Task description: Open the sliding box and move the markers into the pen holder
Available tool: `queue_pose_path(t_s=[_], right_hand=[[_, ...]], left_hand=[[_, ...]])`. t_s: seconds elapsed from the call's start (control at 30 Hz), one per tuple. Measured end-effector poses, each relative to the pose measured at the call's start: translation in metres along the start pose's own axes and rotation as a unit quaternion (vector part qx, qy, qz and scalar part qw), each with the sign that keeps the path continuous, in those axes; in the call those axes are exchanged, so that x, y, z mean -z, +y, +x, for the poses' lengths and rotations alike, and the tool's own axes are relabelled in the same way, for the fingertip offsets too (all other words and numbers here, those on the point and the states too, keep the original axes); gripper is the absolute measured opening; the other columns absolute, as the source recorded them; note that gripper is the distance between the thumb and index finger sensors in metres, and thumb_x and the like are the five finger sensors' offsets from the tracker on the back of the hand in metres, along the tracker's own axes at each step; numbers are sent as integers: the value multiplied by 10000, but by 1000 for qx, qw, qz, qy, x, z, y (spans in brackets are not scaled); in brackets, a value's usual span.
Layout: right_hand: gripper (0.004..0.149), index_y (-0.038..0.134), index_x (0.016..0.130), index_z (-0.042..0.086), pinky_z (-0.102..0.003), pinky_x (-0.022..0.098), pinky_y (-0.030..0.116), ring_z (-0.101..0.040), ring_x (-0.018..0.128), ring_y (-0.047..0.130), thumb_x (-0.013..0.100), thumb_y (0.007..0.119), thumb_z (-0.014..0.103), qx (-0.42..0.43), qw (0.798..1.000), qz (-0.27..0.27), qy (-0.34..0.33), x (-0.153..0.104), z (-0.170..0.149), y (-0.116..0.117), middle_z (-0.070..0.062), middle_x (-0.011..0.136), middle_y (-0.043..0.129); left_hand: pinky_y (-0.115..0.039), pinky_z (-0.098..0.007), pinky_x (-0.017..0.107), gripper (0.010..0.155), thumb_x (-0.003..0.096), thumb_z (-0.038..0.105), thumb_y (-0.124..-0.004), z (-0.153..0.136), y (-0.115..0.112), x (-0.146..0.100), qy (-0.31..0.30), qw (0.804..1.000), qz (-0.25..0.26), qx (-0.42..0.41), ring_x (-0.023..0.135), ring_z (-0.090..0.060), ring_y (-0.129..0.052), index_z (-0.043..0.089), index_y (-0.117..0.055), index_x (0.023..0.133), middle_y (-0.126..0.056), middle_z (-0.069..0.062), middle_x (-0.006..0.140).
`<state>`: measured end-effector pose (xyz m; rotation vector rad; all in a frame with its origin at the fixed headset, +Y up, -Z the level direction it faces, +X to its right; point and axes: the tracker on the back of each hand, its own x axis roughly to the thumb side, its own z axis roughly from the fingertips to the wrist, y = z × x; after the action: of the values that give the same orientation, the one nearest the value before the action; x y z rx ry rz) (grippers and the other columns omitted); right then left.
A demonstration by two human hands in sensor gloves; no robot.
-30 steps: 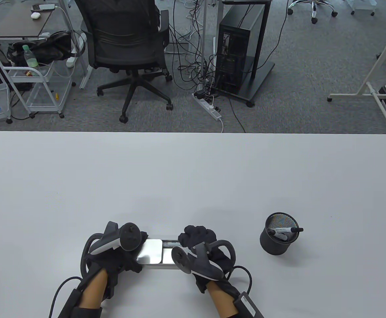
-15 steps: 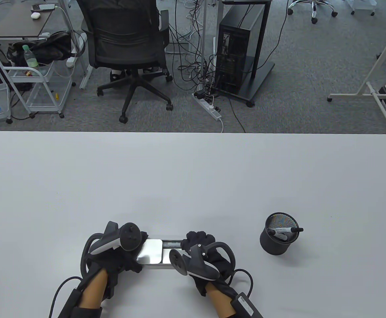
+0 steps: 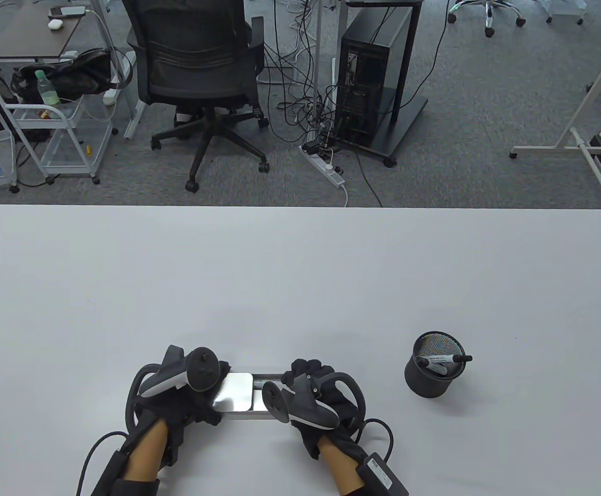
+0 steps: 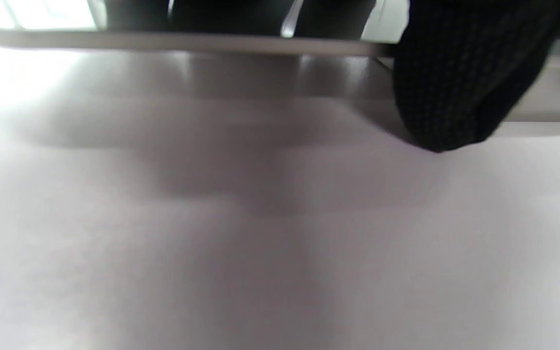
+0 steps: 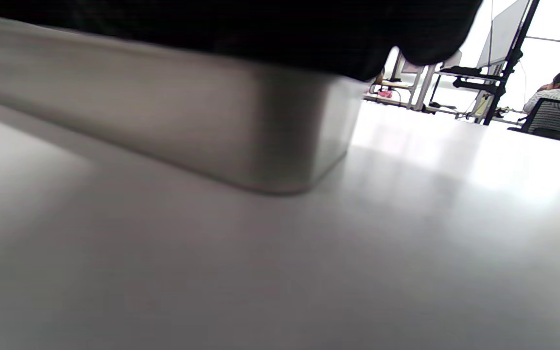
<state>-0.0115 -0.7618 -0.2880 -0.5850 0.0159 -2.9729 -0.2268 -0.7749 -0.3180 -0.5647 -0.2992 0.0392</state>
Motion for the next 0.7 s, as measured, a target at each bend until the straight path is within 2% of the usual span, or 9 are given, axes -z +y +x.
queue_pose_path(t_s=[0.17,0.2,0.43,0.5,0.6,0.7], right_hand=[[178,959,617,221,-524,619,679,-273,767,810,441,942,238,-19,1000,-6,-4,-1,3,-1,-29,870,781],[302,979,600,214,-523,616,681,-273,763,813,299,1002,224,-24,1000,-8,-5,-1,4,-1,-28,867,784],[304,1008,563,225,-508,603,696,-258,747,827,262,1036,197,-38,999,-9,-2,0,5,-3,-14,854,794],[322,1001,557,236,-506,603,697,-245,746,827,249,1053,157,-28,1000,-3,4,1,2,-2,-9,857,789],[362,1038,484,246,-504,612,682,-230,746,809,197,1089,32,-18,1000,3,11,3,-1,1,11,860,771],[310,1100,437,201,-505,615,679,-232,749,802,183,1084,23,-27,1000,5,7,3,1,2,5,866,760]], left_hand=[[-386,-559,774,812,438,616,-758,0,0,0,0,1000,0,0,1054,-278,-363,392,-291,1064,-314,-25,1174],[-386,-559,774,811,439,616,-757,0,0,0,0,1000,0,0,1055,-278,-363,392,-291,1064,-314,-25,1174],[-385,-559,775,810,441,616,-756,0,0,0,1,1000,1,-1,1055,-277,-362,391,-290,1064,-313,-25,1173],[-385,-560,774,811,440,616,-757,0,0,0,1,1000,1,-1,1055,-278,-362,391,-290,1064,-313,-25,1173],[-385,-559,774,811,440,616,-756,0,0,0,1,1000,1,-1,1055,-278,-361,390,-290,1064,-313,-25,1173],[-384,-559,775,810,439,618,-755,0,0,0,1,1000,1,-1,1055,-277,-361,391,-290,1063,-312,-24,1173]])
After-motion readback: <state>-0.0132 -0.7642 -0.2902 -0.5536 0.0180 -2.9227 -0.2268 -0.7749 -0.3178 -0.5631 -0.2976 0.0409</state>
